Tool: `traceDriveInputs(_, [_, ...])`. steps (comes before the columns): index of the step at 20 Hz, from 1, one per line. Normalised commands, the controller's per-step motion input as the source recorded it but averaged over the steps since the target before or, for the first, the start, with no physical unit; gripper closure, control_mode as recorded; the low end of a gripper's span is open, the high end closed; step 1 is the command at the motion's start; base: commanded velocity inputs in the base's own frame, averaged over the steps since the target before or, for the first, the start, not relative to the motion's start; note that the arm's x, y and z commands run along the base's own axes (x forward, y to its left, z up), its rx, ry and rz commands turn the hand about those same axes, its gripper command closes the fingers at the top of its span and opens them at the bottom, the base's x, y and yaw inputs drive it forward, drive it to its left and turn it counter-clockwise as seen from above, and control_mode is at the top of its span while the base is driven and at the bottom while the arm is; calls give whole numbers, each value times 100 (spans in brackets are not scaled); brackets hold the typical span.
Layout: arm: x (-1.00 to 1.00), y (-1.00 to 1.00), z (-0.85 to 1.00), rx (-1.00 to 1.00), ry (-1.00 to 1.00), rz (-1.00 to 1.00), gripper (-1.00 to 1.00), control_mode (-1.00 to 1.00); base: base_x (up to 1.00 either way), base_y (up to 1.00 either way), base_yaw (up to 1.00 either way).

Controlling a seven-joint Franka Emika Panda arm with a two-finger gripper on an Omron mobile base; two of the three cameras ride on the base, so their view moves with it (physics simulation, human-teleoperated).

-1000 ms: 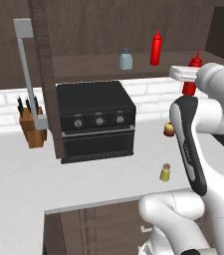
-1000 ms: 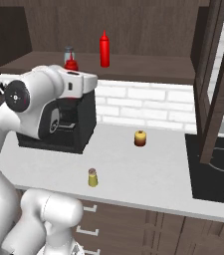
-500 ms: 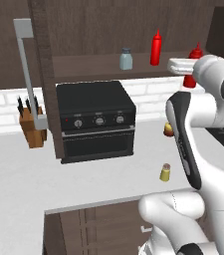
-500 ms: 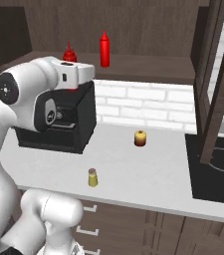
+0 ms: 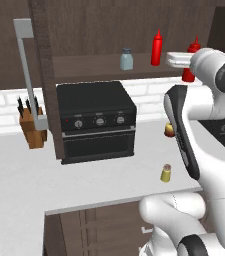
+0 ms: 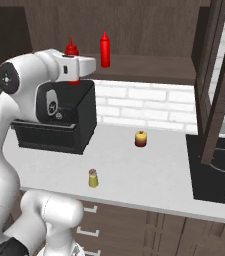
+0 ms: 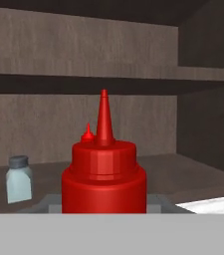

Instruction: Put the shaker and condiment bottle from the counter next to their counterparts in the cabinet.

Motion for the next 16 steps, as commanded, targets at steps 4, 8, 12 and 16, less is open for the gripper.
traceDriveInputs(4, [21, 0, 0, -6, 0, 0, 100, -100, 0, 0, 0])
traceDriveInputs(8, [17, 0, 0, -5, 0, 0, 100, -100, 0, 0, 0])
traceDriveInputs(12, [16, 0, 0, -4, 0, 0, 100, -100, 0, 0, 0])
traceDriveInputs(16, [18, 0, 0, 0, 0, 0, 100, -100, 0, 0, 0])
